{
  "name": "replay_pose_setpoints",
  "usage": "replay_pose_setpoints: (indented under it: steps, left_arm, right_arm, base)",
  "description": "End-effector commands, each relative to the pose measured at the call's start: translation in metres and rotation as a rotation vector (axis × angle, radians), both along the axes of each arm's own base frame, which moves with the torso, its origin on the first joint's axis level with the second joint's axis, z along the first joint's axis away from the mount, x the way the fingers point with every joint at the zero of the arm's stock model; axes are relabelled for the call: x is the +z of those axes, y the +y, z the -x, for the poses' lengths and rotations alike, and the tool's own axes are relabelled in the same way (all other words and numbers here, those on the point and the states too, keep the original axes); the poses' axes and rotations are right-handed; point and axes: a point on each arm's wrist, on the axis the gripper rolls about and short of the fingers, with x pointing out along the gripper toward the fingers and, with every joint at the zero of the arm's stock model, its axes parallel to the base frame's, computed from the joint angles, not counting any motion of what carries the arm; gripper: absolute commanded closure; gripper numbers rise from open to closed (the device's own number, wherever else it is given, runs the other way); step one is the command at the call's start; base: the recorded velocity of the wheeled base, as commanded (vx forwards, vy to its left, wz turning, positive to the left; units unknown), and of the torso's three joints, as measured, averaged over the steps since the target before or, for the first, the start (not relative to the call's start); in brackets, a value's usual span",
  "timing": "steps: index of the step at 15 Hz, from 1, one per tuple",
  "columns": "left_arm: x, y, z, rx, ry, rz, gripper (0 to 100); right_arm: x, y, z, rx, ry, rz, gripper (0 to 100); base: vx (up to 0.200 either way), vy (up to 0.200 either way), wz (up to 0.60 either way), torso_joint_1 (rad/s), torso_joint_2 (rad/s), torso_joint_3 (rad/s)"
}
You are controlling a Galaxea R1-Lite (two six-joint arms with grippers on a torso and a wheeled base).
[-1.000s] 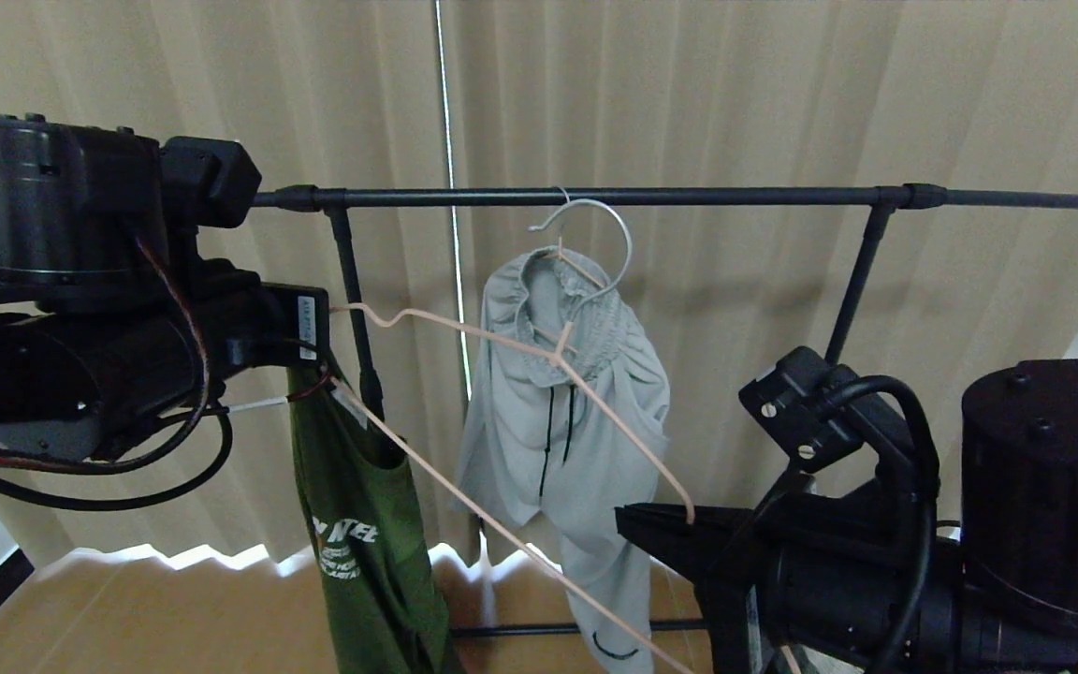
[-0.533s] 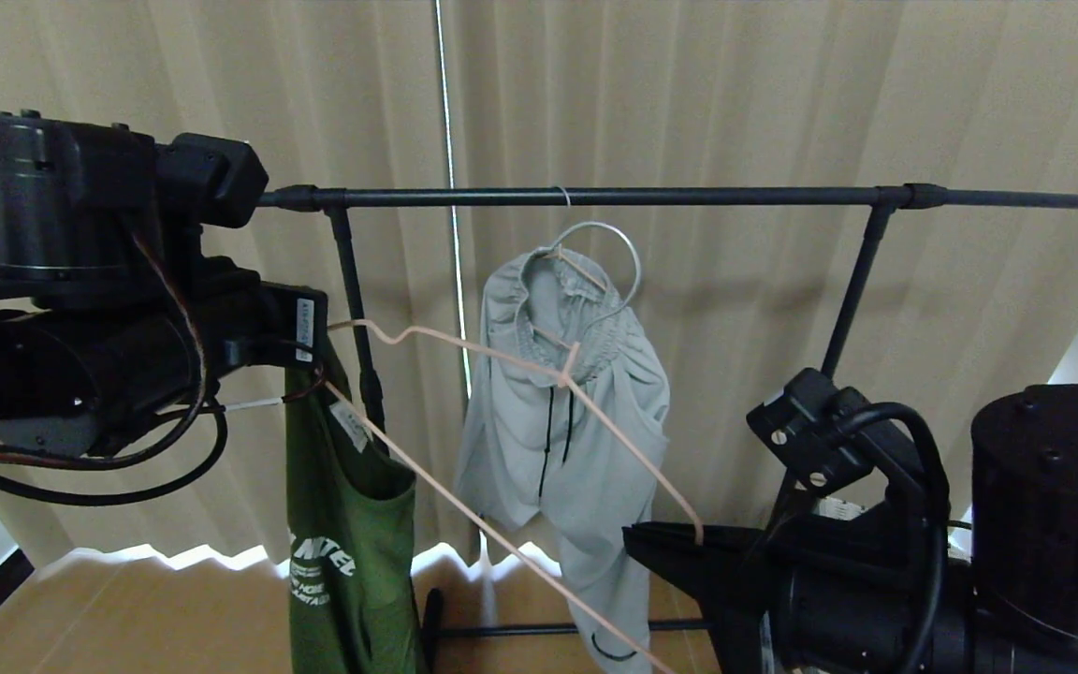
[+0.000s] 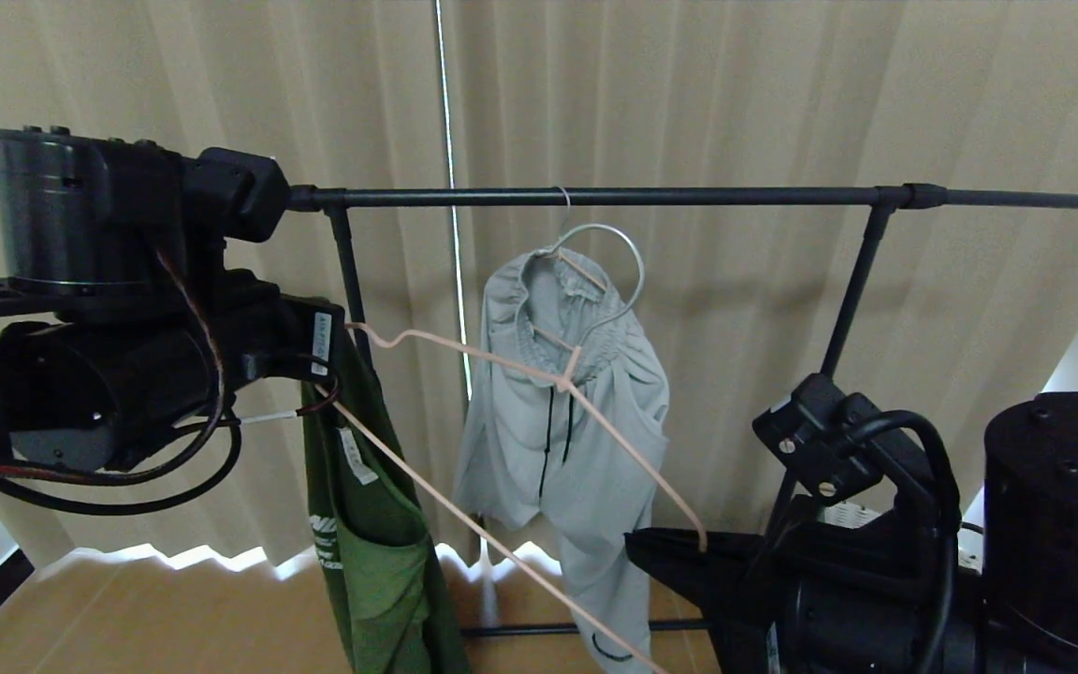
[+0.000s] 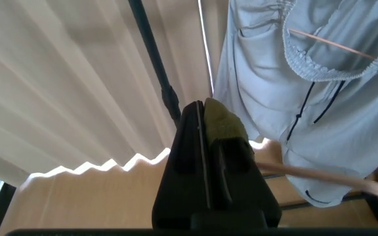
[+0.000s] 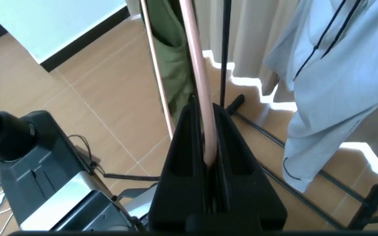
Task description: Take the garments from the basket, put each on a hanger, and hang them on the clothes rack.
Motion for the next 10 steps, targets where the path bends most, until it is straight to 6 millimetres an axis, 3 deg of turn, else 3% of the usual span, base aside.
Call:
replay_pose_setpoints:
  steps: [1,7,10]
  left_arm:
    - [0.0,0.0,0.001,-0.001,-0.002,-0.001,100]
    - [0.001,0.004,0.002,0.045,-0.008,-0.013,100]
    - [-0.002,-0.003,0.007,0.011,-0.001,-0.016,100]
  right_arm:
    - [-0.004,0.003,-0.003,-0.013,0.007,0.018,100]
    - [-0.005,-0.004,-0.015,-0.133,-0.014,0.051,100]
    - [-0.002,0.004,-0.022,-0.135,-0.023,0.037,100]
  base:
    - [0.0,0.0,0.0,0.0,0.0,0.0]
    - [0.0,0.0,0.0,0.0,0.0,0.0]
    - [0.0,0.0,0.0,0.0,0.0,0.0]
